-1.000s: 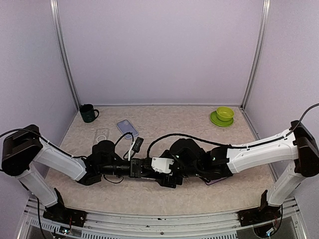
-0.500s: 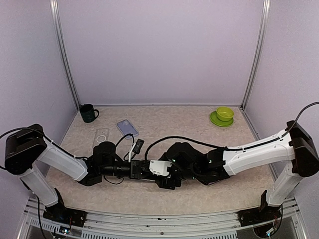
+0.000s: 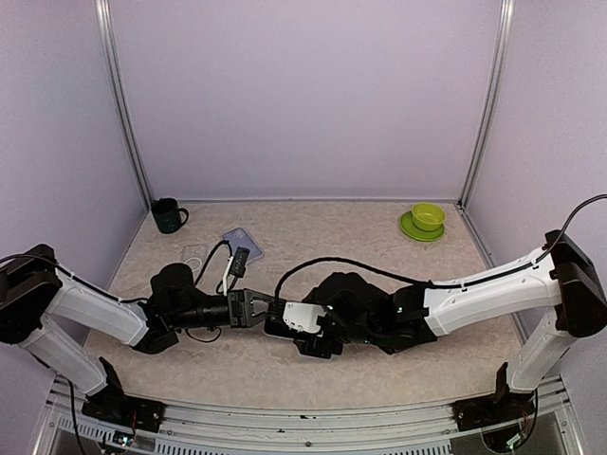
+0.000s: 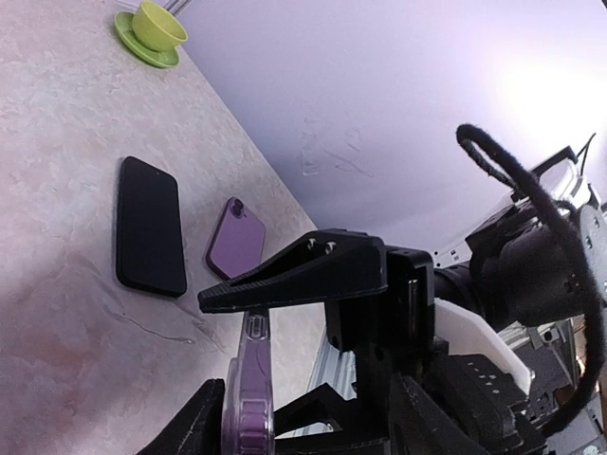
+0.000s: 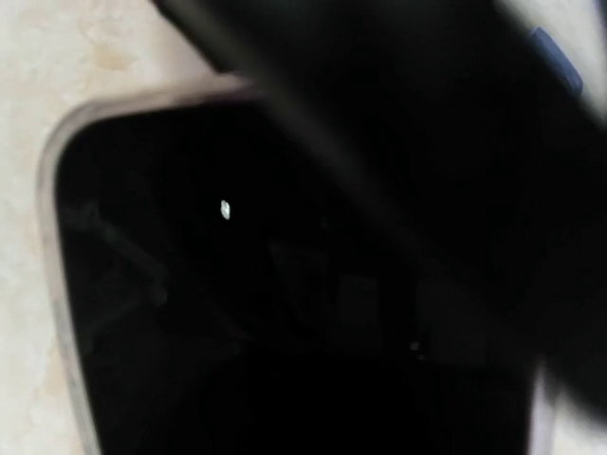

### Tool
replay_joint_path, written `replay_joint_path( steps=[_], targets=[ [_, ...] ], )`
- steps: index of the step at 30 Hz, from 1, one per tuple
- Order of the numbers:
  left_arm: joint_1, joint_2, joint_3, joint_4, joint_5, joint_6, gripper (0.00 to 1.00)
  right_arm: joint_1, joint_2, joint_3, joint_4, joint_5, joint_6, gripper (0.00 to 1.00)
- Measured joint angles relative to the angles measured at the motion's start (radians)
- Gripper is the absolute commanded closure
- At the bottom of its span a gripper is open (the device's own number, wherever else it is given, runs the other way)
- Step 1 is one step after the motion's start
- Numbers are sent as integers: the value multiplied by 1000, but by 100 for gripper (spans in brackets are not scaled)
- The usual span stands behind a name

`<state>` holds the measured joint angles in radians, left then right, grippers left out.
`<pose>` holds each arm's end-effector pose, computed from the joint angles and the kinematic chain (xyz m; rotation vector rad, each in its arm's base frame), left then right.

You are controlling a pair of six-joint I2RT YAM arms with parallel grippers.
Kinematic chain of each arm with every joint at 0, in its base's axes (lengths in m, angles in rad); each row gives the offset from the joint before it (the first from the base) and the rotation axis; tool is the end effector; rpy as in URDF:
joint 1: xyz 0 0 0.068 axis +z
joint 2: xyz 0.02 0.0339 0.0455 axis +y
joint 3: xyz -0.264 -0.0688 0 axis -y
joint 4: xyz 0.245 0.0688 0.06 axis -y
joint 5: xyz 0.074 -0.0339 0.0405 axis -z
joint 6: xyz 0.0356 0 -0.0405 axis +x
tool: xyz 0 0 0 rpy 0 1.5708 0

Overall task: Put the phone into the phone case
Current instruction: Pass from the left arm to the right, then place the phone with the phone case at the corner of the board.

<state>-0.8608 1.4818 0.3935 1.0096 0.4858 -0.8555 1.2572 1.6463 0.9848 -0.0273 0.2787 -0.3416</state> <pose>0.1624 -0.2145 0.1790 0.4390 1.8937 -1.6321 0.1184 0.3334 0.2048 -1.4957 1.6602 0.1846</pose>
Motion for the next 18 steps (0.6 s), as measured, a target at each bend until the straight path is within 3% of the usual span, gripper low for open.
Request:
replay_joint_path(
  steps=[4, 10, 18],
  targets=[
    [10, -61, -19, -10, -25, 17, 28, -8, 0, 0, 16, 16, 16, 37],
    [41, -187, -92, -22, -108, 38, 2, -59, -20, 0, 10, 31, 50, 36],
    [60, -384, -150, -124, -246, 65, 1, -172, -81, 20, -23, 74, 70, 35]
  ],
)
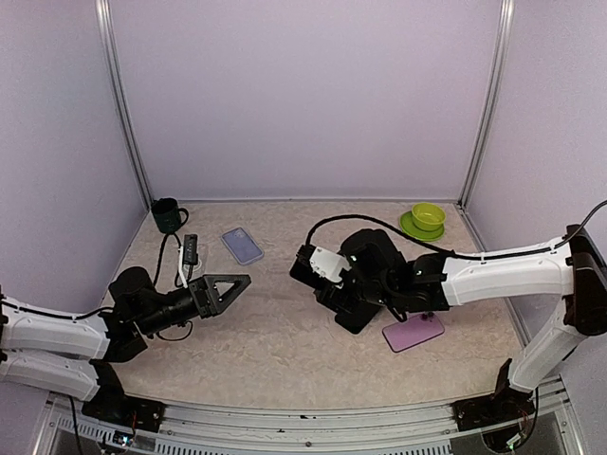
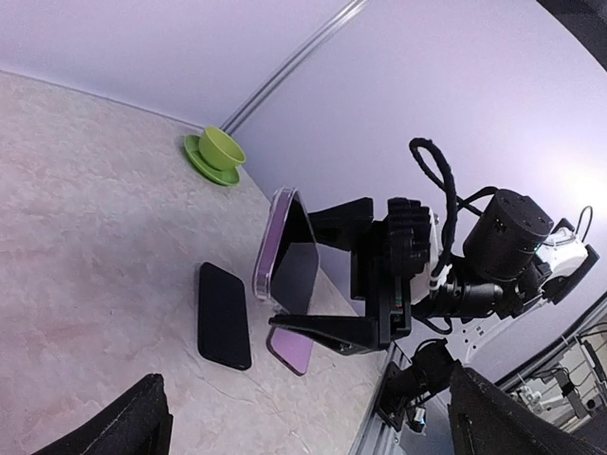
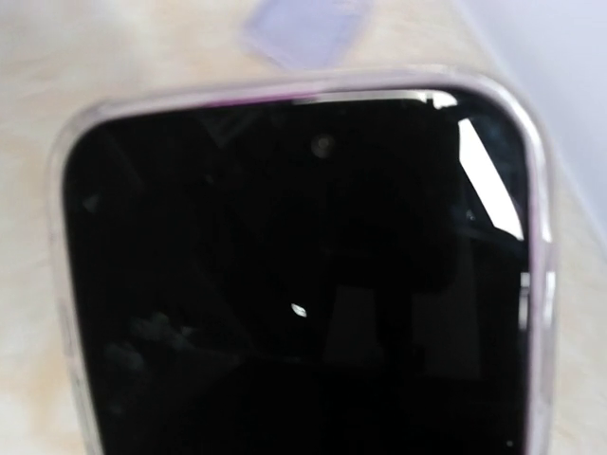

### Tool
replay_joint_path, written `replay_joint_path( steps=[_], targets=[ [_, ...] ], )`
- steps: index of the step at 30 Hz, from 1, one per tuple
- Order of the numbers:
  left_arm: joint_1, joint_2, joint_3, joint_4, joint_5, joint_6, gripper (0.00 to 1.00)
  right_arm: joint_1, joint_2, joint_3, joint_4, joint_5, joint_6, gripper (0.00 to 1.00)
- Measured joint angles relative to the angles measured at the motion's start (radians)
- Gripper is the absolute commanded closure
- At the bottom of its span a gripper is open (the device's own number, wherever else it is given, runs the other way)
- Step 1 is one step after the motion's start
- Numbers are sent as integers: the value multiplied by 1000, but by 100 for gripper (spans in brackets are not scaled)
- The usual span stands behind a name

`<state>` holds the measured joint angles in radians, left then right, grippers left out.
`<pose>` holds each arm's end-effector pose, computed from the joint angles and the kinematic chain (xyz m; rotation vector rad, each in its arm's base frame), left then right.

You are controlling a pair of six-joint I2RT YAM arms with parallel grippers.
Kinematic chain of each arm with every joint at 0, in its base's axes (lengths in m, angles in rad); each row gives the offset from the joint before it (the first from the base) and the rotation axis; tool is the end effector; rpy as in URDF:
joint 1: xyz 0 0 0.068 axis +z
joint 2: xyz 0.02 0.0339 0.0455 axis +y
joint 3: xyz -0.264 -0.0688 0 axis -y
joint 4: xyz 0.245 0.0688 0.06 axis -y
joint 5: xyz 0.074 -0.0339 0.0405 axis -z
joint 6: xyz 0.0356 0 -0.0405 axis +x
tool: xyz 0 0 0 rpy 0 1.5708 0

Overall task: Put the phone into the phone case
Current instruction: Place the phone with the phone case at the corner of the board.

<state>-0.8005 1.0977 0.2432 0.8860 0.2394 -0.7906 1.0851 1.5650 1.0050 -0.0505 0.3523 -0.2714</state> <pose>0.1432 -0.1597 0.2065 0.2215 1.7152 -1.4096 0.1724 0.3002 0.2366 -1.1833 1.7834 0.0908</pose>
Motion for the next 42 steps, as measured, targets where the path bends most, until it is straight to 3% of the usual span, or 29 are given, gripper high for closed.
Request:
replay_joint_path(
  steps=[14, 27, 42],
  targets=[
    [15, -291, -64, -226, -175, 16, 1, -211, 63, 126, -27, 78, -24, 32],
    [16, -259, -66, -247, -192, 6, 1, -403, 250, 360, -126, 87, -24, 30],
    [21, -235, -53, -261, -195, 6, 1, -603, 500, 595, -214, -68, -15, 28]
  ],
)
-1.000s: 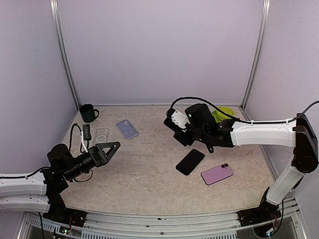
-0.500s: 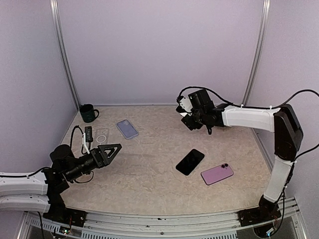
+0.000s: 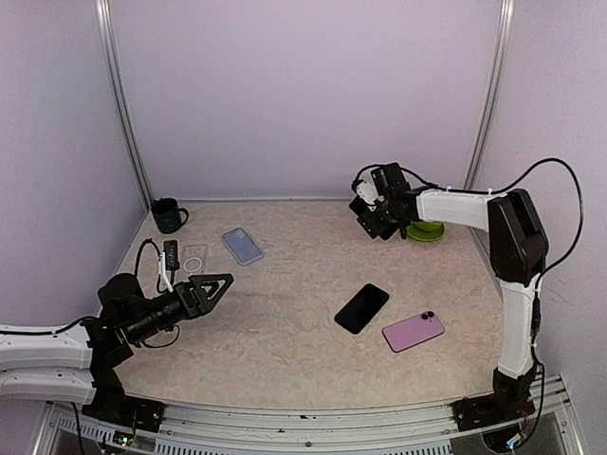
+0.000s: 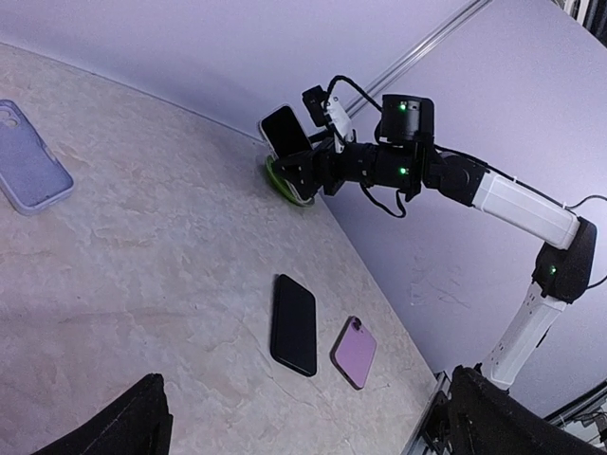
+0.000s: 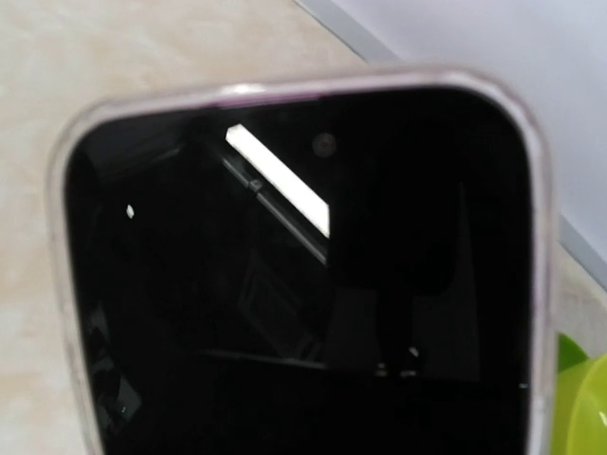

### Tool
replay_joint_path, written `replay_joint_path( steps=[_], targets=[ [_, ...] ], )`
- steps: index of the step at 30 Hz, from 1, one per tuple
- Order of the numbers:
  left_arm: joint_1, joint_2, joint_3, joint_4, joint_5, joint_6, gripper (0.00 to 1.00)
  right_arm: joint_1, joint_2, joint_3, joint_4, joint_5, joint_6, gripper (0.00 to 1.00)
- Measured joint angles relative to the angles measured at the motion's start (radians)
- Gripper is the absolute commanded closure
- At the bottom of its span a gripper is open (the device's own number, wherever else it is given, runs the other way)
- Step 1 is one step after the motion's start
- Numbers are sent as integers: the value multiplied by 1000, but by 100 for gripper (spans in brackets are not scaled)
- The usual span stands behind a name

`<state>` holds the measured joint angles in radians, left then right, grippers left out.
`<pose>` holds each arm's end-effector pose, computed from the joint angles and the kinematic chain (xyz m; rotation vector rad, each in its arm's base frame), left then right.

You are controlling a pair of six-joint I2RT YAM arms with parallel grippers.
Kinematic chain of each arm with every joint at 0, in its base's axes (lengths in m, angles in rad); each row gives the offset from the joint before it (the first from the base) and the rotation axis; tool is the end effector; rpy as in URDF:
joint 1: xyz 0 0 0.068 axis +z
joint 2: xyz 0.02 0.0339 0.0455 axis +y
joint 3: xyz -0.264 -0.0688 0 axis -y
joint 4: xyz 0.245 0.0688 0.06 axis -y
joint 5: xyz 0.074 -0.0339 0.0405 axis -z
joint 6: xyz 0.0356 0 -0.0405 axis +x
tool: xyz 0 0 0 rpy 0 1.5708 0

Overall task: Put the phone into the phone case
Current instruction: Place the phone with the phone case at the corner of the board.

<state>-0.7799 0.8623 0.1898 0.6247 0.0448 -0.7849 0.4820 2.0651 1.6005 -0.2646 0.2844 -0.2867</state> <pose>0.1316 -0.1324 0.2030 0.0333 1.7672 -1.2157 0.4227 0.2099 0.2177 -0.7163 2.1588 -0.2244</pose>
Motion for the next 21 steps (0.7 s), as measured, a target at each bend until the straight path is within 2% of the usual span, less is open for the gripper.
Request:
replay_joint_path(
  steps=[11, 21],
  targets=[
    [3, 27, 14, -11, -1, -3, 1, -62, 154, 100, -38, -74, 0, 26],
    [3, 83, 14, 16, 1, -26, 1, -88, 219, 109, -37, -134, 0, 23]
  ],
)
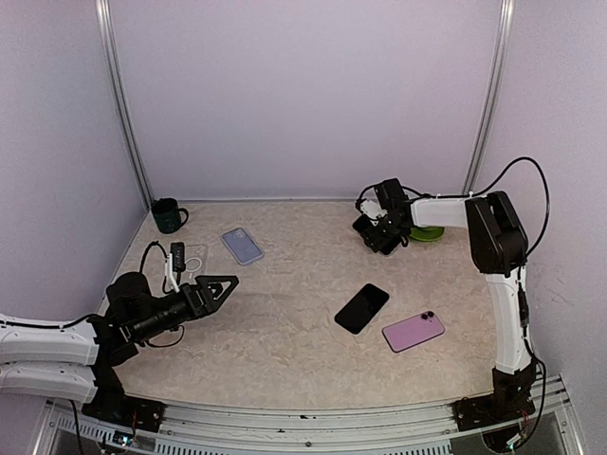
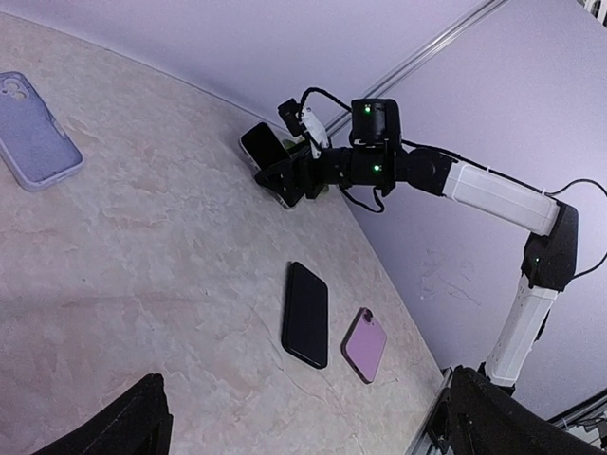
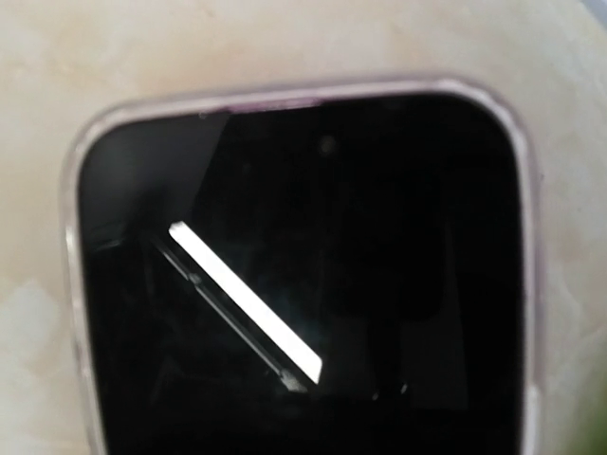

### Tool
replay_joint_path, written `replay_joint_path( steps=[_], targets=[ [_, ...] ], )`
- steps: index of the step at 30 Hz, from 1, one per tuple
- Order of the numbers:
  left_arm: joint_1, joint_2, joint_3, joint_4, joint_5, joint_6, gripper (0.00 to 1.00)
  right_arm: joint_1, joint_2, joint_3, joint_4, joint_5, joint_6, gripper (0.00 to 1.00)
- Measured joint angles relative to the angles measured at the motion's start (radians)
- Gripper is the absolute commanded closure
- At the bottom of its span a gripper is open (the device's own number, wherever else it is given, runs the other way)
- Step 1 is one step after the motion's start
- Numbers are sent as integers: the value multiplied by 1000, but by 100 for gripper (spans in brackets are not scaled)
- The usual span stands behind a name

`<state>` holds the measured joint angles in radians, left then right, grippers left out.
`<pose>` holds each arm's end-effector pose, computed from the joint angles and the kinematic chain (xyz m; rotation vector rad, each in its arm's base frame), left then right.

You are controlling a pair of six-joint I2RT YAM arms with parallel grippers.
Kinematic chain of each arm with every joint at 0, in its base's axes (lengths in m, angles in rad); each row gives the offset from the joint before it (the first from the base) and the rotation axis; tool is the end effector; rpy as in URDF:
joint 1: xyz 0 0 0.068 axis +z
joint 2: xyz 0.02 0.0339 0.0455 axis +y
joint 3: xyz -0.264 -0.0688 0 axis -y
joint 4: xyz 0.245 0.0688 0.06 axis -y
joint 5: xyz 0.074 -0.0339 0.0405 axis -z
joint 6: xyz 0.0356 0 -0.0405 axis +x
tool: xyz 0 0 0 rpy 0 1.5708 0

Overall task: Put the phone into the phone case
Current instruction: Place the phone with the phone case at the corner of the board.

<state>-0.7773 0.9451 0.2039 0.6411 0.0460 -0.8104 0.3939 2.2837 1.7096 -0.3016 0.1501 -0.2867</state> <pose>0.1383 -0.1384 0.1954 0.0078 1.8269 -1.2076 0.4646 0.1873 0.1467 -0.7508 2.3193 -0.1357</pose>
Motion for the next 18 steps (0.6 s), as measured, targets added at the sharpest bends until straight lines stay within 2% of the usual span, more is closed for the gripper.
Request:
replay_joint_path(
  steps=[18],
  targets=[
    [2, 49, 18, 40, 8, -8, 1, -25, 39, 57, -14, -76, 0, 20]
  ],
)
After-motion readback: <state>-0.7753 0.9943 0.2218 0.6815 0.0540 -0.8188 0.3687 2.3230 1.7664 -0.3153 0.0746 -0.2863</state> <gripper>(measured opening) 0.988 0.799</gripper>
